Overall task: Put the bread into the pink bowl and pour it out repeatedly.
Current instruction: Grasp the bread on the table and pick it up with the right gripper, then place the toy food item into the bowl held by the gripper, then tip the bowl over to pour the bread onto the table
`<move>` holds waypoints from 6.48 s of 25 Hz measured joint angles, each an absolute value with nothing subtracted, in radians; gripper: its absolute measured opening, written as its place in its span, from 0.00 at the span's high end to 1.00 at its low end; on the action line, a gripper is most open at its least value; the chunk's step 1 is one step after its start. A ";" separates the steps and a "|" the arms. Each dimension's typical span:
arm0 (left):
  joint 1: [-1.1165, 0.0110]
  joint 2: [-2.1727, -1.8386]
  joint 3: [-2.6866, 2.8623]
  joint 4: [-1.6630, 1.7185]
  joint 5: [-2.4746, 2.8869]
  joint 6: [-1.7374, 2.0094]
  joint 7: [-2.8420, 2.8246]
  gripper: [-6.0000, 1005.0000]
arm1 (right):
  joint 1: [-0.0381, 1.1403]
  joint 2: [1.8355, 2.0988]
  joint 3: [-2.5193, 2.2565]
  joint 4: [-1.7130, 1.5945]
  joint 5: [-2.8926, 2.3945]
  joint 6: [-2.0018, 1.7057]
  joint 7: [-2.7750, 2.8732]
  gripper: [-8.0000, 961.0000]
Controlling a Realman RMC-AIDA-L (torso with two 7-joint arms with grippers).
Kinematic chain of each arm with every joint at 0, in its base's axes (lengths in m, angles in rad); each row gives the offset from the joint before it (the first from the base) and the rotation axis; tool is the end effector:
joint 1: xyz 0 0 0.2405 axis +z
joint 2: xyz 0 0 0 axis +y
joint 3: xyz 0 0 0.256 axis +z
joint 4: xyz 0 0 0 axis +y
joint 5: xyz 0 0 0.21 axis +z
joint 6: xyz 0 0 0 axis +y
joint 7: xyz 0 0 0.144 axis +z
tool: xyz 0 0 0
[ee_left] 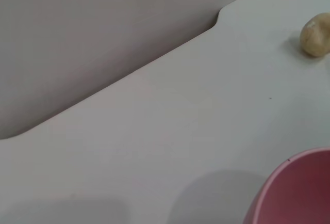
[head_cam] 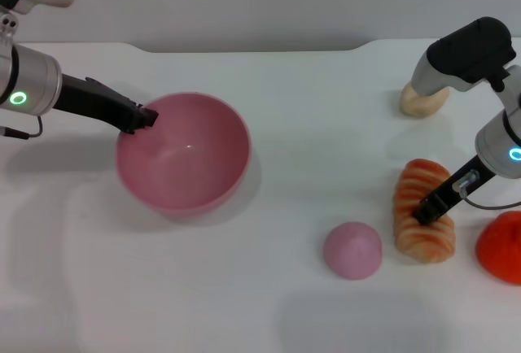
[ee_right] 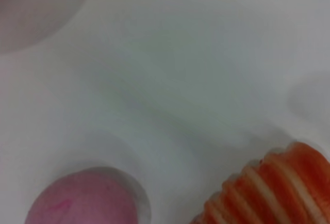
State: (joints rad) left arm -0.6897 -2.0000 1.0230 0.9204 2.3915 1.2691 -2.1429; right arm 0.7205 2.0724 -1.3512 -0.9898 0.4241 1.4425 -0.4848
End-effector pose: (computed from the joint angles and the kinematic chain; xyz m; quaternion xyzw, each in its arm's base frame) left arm -0.2336 0.4112 0.0306 -0.9179 -0.3276 0.0254 0.2224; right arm 0.2263 0.3709 -0.0227 -0.8589 0.4154 -0.2408 0.1781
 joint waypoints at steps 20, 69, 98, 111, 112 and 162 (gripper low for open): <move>-0.692 -2.001 1.037 0.920 2.391 1.266 -2.143 0.94 | 0.669 2.074 -1.340 -1.231 0.421 1.412 -0.473 0.81; -0.750 -2.040 1.063 0.913 2.392 1.266 -2.158 0.94 | 0.657 2.077 -1.759 -1.549 0.658 1.149 -0.444 0.59; -0.762 -2.060 1.258 0.912 2.330 1.112 -2.170 0.94 | 0.149 2.083 -1.903 -1.422 0.568 -0.473 -0.510 0.46; -0.794 -2.067 1.511 0.968 2.173 0.820 -2.185 0.94 | 0.204 2.074 -1.870 -0.956 0.569 -1.050 -0.202 0.46; -0.792 -2.067 1.533 0.972 2.169 0.794 -2.185 0.94 | 0.200 2.074 -1.856 -0.942 0.571 -1.067 -0.200 0.46; -0.643 -2.077 2.145 0.985 2.341 -0.174 -1.983 0.94 | 0.121 2.084 -1.771 -0.802 0.712 -1.302 -0.120 0.46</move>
